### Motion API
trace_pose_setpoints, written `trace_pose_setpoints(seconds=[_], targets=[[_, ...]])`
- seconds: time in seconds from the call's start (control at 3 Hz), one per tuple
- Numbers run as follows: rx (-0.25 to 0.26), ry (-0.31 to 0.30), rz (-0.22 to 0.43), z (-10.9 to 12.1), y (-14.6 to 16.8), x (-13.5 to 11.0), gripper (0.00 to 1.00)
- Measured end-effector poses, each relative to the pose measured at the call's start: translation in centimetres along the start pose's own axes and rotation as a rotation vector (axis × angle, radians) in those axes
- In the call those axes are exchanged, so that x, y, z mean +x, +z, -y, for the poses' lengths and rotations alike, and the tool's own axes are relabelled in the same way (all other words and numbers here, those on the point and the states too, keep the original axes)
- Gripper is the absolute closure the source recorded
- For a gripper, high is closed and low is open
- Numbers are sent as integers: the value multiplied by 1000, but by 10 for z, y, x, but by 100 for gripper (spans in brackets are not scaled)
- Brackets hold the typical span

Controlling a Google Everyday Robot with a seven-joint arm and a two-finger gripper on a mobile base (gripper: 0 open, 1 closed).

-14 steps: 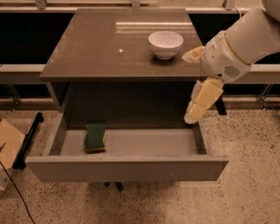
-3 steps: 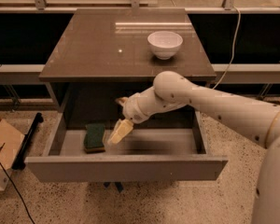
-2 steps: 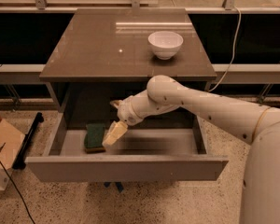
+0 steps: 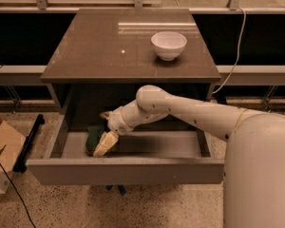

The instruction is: Pick sponge from top drawer and place on counter

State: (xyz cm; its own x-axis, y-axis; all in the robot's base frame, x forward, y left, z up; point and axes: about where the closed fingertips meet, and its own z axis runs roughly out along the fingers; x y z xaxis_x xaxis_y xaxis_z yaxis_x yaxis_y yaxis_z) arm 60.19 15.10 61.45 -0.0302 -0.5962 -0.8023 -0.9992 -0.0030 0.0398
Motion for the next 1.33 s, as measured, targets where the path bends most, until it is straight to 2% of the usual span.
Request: trace_pose_setpoints(seconds=[0.33, 0.67, 1.0, 1.33], targets=[[-39, 7, -4, -6, 16, 2, 16], [-46, 14, -10, -10, 15, 3, 47], [-35, 19, -14, -11, 9, 4, 70], [-30, 9, 46, -10, -23, -7, 93]])
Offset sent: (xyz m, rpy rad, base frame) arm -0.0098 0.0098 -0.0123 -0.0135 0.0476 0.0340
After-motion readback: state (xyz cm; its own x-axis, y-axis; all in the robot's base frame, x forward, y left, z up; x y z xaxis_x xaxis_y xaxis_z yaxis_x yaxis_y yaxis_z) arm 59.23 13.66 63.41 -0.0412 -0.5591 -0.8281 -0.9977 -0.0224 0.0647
